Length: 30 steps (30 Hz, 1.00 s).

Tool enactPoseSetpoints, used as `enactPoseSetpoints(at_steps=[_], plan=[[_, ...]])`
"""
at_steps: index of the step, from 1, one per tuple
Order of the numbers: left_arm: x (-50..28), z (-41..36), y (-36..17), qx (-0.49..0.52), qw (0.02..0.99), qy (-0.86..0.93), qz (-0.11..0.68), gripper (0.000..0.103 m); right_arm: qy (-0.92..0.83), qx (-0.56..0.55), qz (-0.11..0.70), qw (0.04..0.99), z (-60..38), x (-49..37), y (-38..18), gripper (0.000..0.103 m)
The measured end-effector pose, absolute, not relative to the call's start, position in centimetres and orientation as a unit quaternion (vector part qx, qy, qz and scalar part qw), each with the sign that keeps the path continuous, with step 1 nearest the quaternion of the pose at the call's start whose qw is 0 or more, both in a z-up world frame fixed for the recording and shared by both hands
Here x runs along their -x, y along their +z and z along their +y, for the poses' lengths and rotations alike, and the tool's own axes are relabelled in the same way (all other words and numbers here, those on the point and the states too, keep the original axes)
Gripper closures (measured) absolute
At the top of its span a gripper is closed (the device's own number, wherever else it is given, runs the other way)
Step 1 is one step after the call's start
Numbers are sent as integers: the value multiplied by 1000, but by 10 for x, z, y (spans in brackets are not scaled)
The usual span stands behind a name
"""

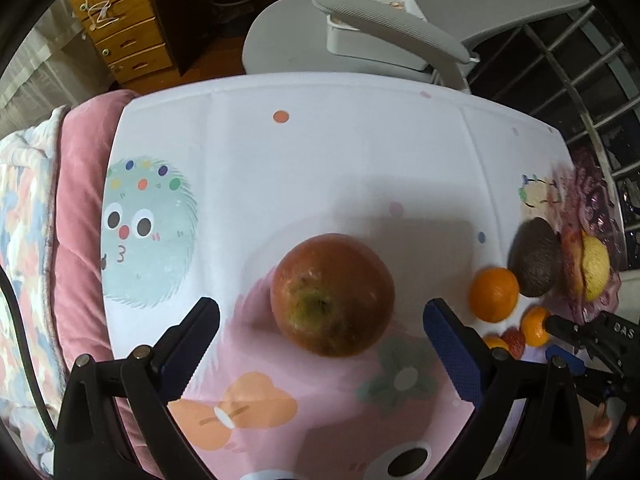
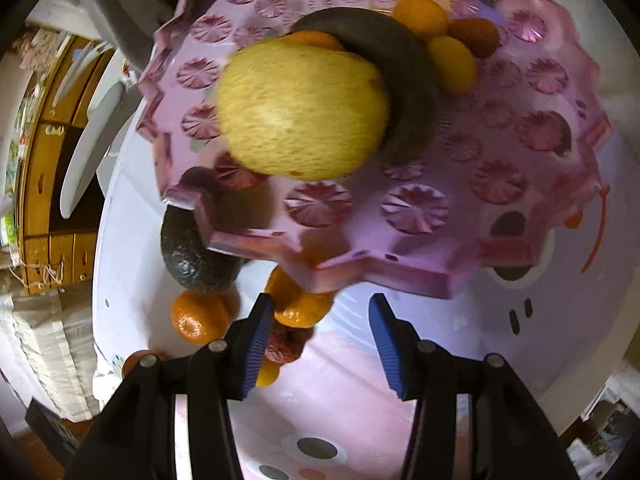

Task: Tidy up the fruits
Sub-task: 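Grasp the red apple with the left tool while the right tool grasps a mandarin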

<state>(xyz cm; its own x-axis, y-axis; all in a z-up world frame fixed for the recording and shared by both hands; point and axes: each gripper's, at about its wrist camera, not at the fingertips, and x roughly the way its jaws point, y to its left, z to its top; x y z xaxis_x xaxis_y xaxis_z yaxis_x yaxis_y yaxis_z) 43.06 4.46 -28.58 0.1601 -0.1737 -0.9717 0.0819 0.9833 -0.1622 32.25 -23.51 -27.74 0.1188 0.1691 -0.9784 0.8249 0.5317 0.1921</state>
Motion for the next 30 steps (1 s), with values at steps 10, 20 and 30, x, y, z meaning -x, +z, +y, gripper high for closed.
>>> enactPoseSetpoints(at_steps=[10,20,30], plan=[[-438,53,-302,54,757,-83,646,11,-250,-402,625,620,-229,-331,-291,53],[-438,45,-303,76,750,-106,648,36,-242,-402,624,625,-232,-330,-290,62],[-425,51,-299,82,749,-91,651,36,-229,-415,625,620,-233,-309,-289,62]])
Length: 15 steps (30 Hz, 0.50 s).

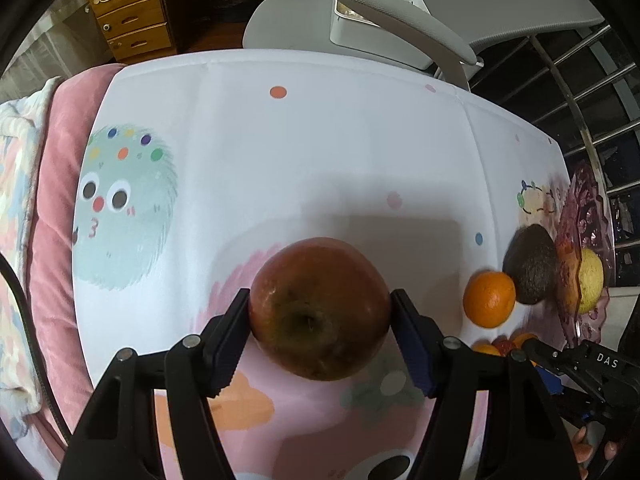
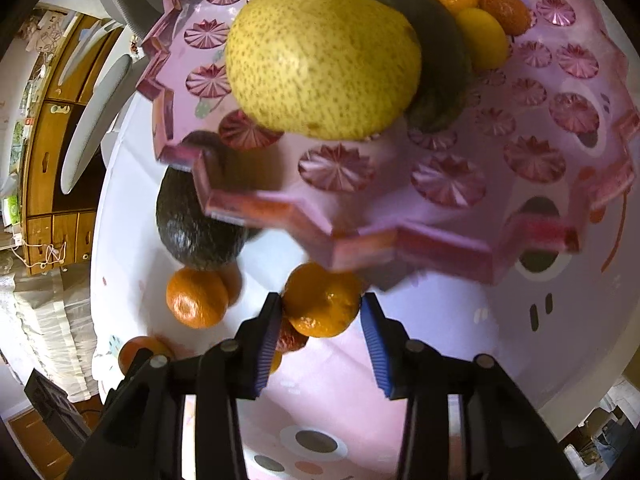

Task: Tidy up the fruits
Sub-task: 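Grasp the red apple with the left tool while the right tool grasps a mandarin, then carry the apple with the left tool and mandarin with the right tool into the bowl, release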

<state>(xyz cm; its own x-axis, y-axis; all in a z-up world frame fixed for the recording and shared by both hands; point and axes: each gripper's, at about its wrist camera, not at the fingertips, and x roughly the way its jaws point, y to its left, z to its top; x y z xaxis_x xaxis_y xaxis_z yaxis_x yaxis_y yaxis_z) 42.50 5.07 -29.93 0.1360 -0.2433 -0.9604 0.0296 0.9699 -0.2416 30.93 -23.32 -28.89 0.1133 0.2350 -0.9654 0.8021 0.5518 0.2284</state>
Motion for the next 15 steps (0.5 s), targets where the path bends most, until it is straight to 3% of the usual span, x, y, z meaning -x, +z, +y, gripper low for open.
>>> enactPoseSetpoints(at_steps=[15], plan=[[-339,59,-250,86,762,-115,631,37,-193,-399,615,652,-209,-249,-261,63]])
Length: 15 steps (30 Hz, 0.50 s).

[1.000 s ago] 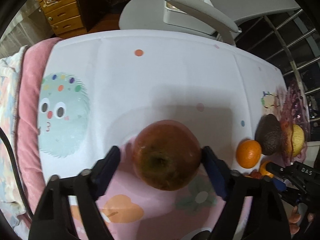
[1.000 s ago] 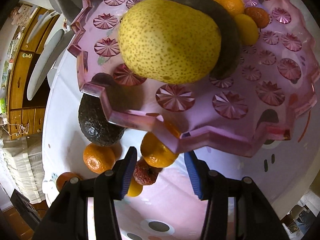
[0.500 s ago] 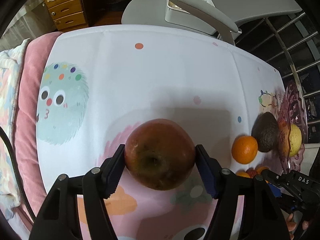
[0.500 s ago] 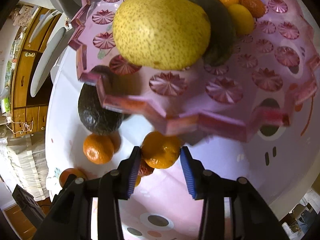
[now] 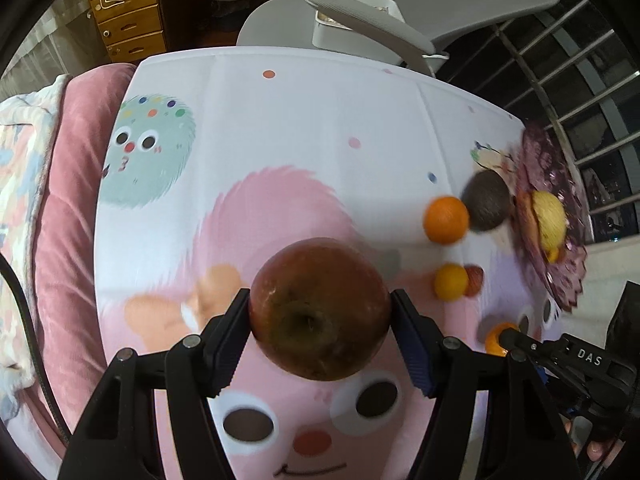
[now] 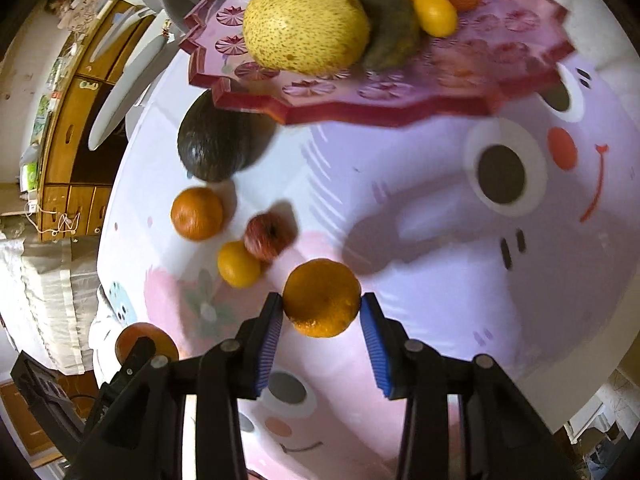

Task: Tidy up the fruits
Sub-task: 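Carry the apple with the left tool and mandarin with the right tool into the bowl, release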

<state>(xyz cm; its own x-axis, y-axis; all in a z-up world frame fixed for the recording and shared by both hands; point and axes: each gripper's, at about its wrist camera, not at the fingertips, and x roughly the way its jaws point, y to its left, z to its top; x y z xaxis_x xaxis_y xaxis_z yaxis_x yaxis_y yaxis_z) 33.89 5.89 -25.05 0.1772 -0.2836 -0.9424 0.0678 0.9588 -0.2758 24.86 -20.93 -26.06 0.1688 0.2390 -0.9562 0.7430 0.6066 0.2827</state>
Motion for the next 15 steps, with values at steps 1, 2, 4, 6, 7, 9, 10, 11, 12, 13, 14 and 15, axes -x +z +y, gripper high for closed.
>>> enactPoseSetpoints(at_steps=[1,2,4,6,7,9,10,11,12,13,14,15], plan=[[-332,58,-247,86,763,-117,629,37,-192,-398,612,656,-208,-241,-257,63],[-324,58,-242,86,765,-119,627,37,-190,-399,610,658,-210,-236,-256,63],[-308,57,-234,84,767,-124,624,37,-188,-401,604,663,-210,-222,-250,63],[-291,55,-224,80,770,-131,620,37,-186,-402,596,670,-209,-210,-243,63],[-285,52,-220,79,772,-134,617,37,-183,-401,590,677,-210,-203,-239,63],[-269,48,-212,77,775,-141,611,37,-173,-398,578,691,-210,-190,-231,63],[-263,46,-208,75,777,-145,608,37,-171,-395,573,697,-211,-185,-227,63],[-255,43,-204,74,778,-149,606,37,-170,-395,567,703,-213,-181,-224,63],[-250,40,-201,73,778,-154,605,37,-168,-393,562,708,-216,-174,-220,63],[-246,36,-199,73,778,-156,604,37,-168,-393,558,711,-217,-174,-218,63],[-239,32,-195,72,779,-160,602,37,-167,-395,553,714,-219,-171,-215,63],[-237,27,-193,71,780,-161,601,37,-166,-397,547,718,-223,-167,-212,63]])
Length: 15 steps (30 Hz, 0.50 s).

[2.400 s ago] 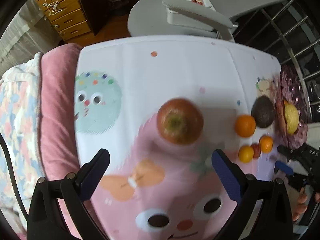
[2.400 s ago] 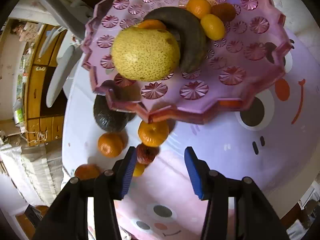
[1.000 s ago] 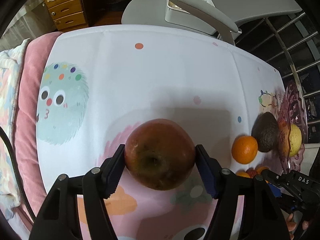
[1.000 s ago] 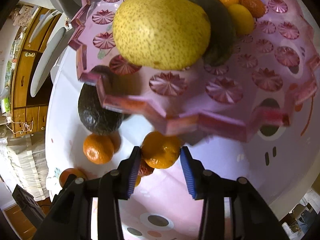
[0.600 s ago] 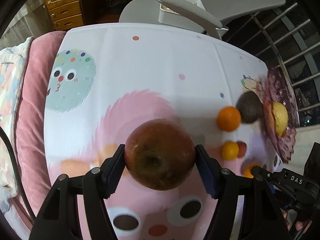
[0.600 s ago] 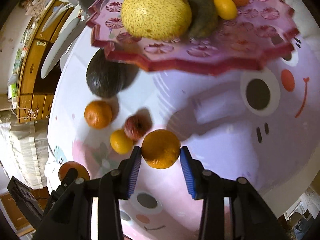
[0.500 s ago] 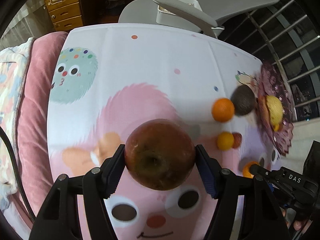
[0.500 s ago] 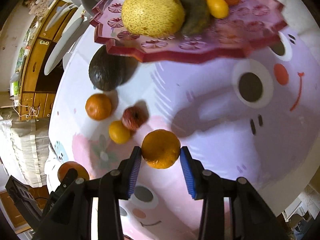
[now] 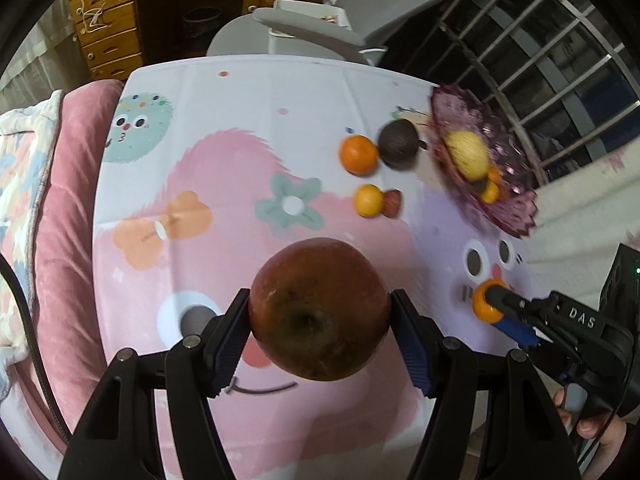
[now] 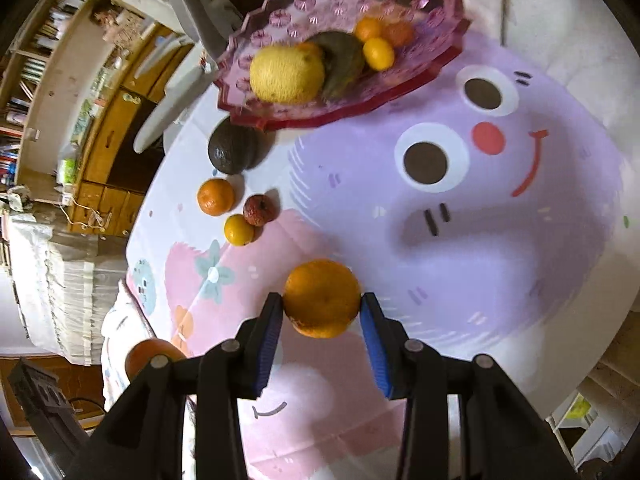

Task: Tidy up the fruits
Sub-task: 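Carry the apple with the left tool and mandarin with the right tool into the bowl, release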

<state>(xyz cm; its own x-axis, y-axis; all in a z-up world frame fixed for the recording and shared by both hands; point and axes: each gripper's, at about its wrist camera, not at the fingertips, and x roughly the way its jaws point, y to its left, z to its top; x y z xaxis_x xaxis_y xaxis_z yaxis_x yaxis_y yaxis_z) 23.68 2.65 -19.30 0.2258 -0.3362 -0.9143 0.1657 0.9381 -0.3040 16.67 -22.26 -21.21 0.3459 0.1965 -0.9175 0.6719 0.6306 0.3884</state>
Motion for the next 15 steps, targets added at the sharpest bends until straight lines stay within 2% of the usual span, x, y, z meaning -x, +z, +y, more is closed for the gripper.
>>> enactPoseSetpoints(at_steps=[15], plan=[[-218,-77,-165,54,786,-196,584,36,-151,-342,497,783,-296,-156,-162,63]])
